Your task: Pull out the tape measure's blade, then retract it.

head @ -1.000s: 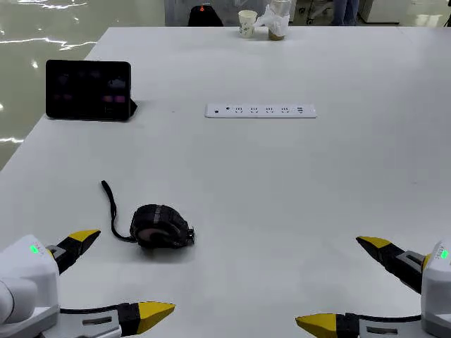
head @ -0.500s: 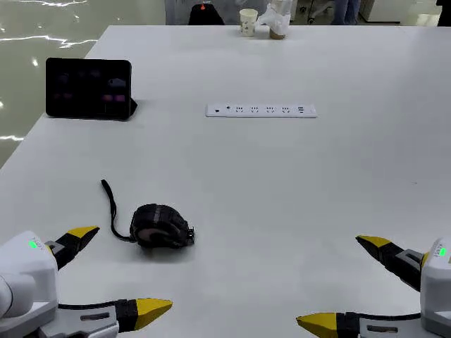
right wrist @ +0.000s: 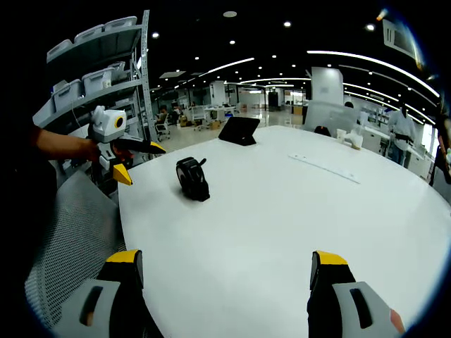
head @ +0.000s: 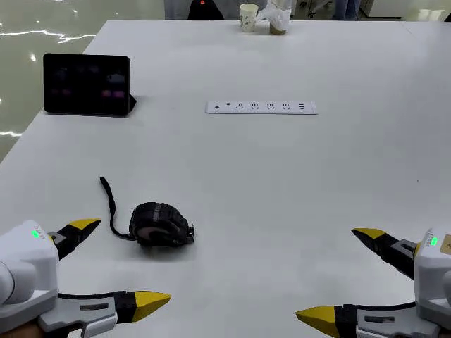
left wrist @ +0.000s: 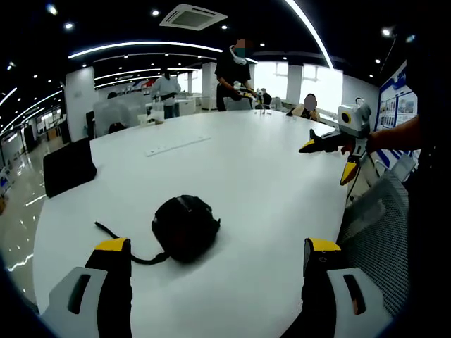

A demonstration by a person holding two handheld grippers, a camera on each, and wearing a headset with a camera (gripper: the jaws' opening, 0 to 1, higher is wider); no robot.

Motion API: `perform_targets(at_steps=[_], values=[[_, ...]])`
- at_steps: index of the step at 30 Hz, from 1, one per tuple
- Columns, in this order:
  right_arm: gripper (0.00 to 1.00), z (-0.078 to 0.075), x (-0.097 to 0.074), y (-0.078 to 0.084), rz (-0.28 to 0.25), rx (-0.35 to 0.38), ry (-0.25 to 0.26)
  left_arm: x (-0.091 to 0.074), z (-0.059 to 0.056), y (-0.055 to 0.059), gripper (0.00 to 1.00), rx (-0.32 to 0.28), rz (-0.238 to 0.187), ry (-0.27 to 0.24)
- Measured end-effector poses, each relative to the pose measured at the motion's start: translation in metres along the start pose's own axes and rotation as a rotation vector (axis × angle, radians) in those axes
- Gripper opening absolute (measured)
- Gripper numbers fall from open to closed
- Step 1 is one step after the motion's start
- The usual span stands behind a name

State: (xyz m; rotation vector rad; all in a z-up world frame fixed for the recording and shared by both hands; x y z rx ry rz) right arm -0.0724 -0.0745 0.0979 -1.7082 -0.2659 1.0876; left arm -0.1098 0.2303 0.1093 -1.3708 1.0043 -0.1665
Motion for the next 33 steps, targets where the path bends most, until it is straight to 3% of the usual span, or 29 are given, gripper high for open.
perform_targets(at_steps=[33], values=[[0.99, -0.009, 0.04, -0.009, 0.049, -0.132, -0.11, 0.017, 0.033, -0.001, 0.99, 0.045, 0.08, 0.058]])
Point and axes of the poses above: the centre of the closed fingertips' face, and the gripper's own axes: x roughly forward along the fingers, z roughly to its left, y roughly out of its underside, the point moved 5 cm from there along -x, roughly backward along the fingers, and after that the axes turned 12 degrees about y, right-handed, at the moved point
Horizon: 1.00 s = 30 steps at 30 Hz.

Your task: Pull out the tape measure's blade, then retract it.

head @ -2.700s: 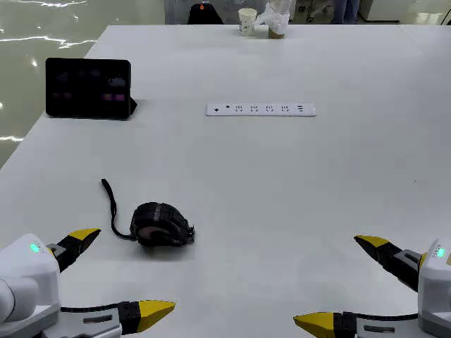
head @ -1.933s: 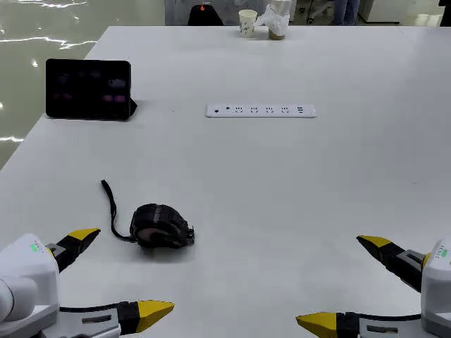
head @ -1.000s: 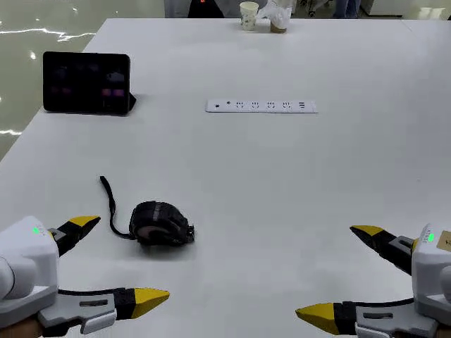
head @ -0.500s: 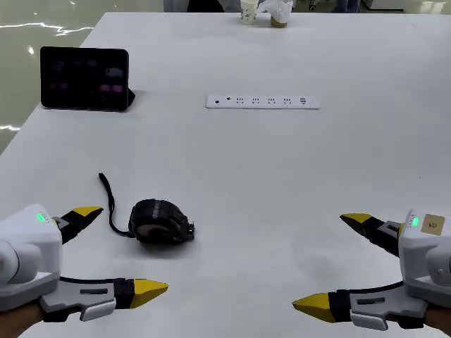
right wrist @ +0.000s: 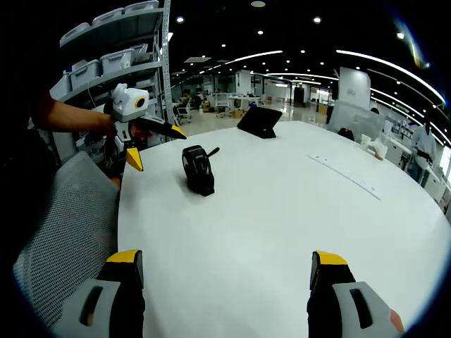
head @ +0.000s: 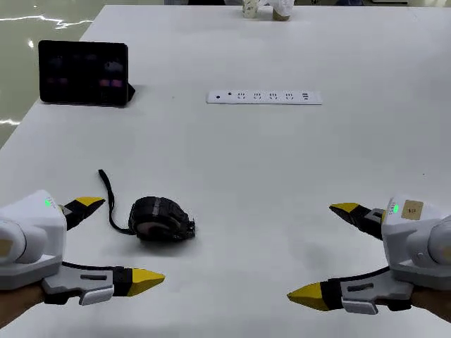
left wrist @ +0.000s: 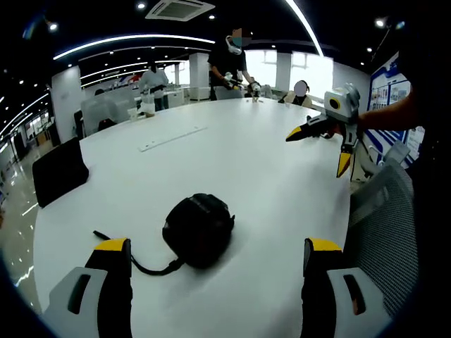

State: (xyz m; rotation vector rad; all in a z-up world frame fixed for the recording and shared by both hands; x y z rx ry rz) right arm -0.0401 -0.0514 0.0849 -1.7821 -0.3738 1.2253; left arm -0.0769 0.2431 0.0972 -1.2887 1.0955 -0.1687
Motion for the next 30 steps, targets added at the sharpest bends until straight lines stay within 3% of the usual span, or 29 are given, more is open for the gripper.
perform_targets(at_steps=[23, 30], values=[[0.99, -0.005, 0.026, -0.004, 0.013, -0.048, -0.067, 0.014, 0.015, -0.005, 0.97, 0.053, 0.069, 0.065], [0.92, -0.006, 0.035, -0.009, 0.005, -0.069, -0.103, 0.019, 0.019, -0.006, 0.92, 0.079, 0.098, 0.095]])
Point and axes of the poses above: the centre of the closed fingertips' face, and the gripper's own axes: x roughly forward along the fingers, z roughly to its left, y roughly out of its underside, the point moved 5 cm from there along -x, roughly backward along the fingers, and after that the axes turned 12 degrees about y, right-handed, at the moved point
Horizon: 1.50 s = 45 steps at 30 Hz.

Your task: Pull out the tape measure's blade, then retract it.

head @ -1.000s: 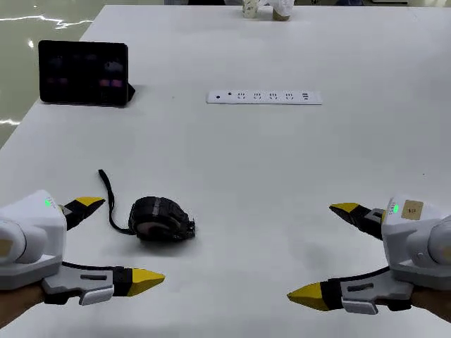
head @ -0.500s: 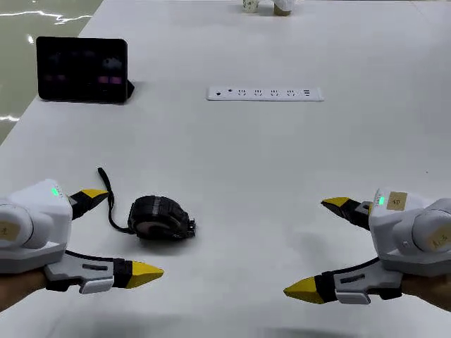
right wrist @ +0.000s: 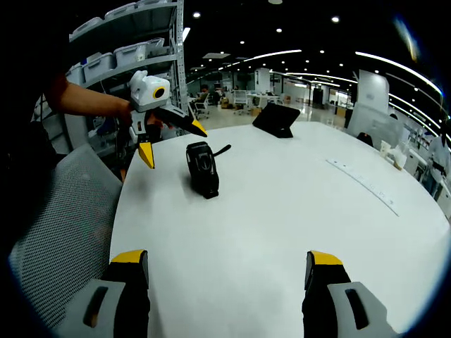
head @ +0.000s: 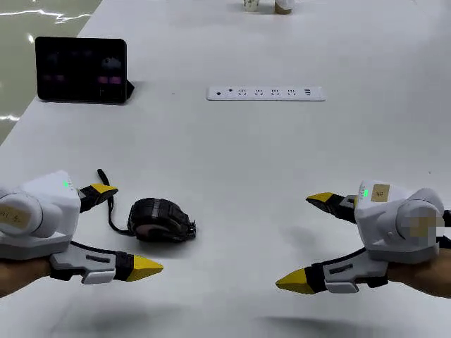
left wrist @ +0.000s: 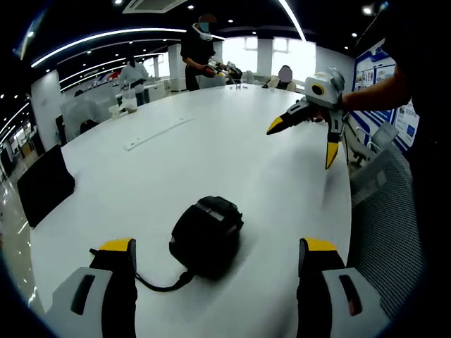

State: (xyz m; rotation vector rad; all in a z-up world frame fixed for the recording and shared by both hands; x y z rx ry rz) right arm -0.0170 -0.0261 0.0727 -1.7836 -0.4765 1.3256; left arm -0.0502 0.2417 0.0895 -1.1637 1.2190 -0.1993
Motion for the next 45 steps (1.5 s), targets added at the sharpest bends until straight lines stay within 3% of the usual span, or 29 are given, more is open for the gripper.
perform_targets(at_steps=[18, 45], values=[[0.82, 0.002, 0.031, -0.015, -0.017, -0.089, -0.089, 0.008, 0.013, -0.006, 0.77, 0.072, 0.064, 0.071], [0.6, 0.015, 0.08, -0.038, -0.03, -0.22, -0.203, 0.018, 0.027, -0.002, 0.55, 0.145, 0.153, 0.169]])
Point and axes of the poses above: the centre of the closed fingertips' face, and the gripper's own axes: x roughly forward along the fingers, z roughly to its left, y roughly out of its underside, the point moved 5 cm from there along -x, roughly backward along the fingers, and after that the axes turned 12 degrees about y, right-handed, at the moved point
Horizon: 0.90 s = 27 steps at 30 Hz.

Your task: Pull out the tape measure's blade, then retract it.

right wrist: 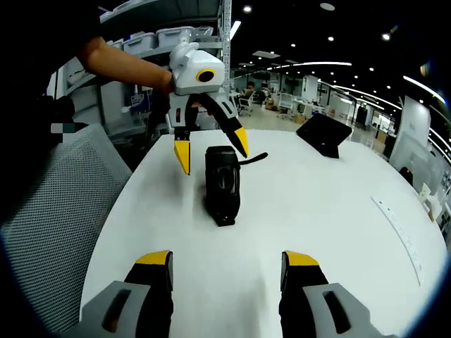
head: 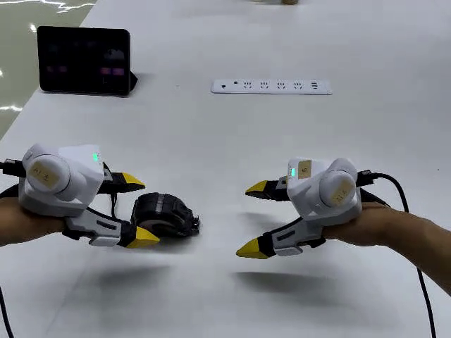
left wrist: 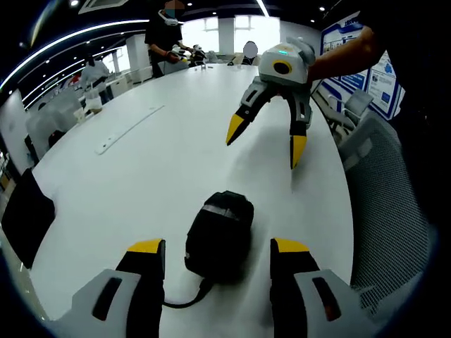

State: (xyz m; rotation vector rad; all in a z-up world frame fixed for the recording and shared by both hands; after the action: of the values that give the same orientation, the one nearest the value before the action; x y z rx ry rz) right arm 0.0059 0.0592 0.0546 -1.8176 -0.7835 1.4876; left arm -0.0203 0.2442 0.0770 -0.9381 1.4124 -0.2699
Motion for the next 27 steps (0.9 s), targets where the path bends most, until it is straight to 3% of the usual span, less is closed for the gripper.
perform_targets(at_steps=[10, 27], values=[[0.5, 0.002, 0.018, -0.008, 0.006, -0.022, -0.041, 0.007, 0.003, 0.001, 0.49, 0.022, 0.03, 0.042], [0.33, 0.007, 0.046, -0.016, 0.024, -0.06, -0.069, 0.01, 0.005, 0.009, 0.36, 0.064, 0.098, 0.108]])
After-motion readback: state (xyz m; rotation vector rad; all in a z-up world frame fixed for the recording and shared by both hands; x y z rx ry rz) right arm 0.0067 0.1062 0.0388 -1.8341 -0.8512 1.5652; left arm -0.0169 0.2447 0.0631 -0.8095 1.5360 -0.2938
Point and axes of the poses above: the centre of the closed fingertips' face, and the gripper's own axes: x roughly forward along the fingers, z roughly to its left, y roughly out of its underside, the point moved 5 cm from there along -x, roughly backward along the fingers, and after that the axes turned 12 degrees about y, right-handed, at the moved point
